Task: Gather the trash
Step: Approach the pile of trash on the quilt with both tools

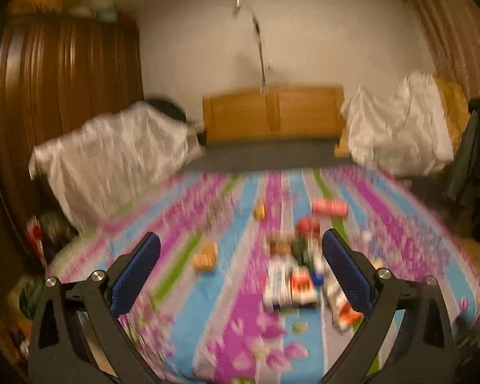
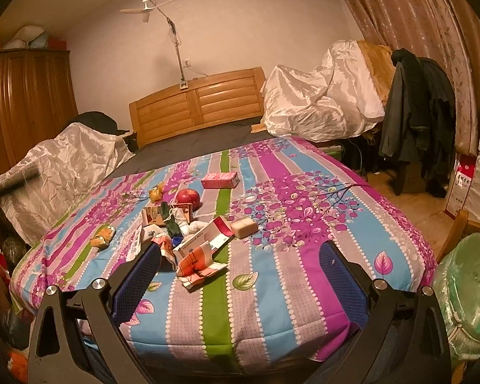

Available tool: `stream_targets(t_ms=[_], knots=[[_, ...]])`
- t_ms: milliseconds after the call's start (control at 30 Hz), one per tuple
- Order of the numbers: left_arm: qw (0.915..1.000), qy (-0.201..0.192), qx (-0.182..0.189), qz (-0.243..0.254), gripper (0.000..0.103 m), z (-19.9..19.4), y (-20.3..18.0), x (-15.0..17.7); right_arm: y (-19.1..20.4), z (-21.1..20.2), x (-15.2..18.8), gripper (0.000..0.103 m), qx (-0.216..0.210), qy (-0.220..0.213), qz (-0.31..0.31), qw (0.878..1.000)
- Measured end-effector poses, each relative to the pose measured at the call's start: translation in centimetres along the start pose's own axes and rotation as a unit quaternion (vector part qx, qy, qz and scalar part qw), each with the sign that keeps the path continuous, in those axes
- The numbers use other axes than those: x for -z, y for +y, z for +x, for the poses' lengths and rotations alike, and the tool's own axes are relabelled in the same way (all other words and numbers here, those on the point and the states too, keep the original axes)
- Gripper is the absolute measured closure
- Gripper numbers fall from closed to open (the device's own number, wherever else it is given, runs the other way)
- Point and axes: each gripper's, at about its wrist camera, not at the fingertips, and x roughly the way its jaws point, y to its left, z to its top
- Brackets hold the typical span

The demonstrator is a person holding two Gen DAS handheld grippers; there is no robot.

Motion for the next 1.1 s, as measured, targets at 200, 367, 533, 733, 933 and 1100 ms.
stream_targets(t_ms=[200,367,533,733,933,1100], knots=[[0.9950,-0.096,0.004,-0.030,0.005,-5.7,1.5,-6.8,0.3,0.2,0.1,0.004,-0.002,0.010,-0.004,1.000],[0.9902,-0.135,0.000,-0.035,0.005,-8.1,1.4,-8.1,0.3,0.2,0.1,0.004,-0.002,0.009,-0.004,1.000],[0.9863,-0.163,-0.016,-0.020,0.005,-9.4,0.3,-8.1,0.5,0.2,0.0,0.004,-0.003,0.009,-0.007,1.000],[0.9847,-0.171,-0.018,-0.024,0.005,-9.9,0.2,-7.9,0.7,0.2,0.1,0.004,-0.002,0.011,-0.005,1.000],[0.9843,-0.174,-0.019,-0.022,0.005,-9.9,0.2,-8.0,0.6,0.2,0.0,0.004,-0.003,0.011,-0.006,1.000],[0.9842,-0.175,-0.019,-0.022,0.005,-10.2,0.3,-7.9,0.6,0.2,0.0,0.004,-0.003,0.011,-0.006,1.000]])
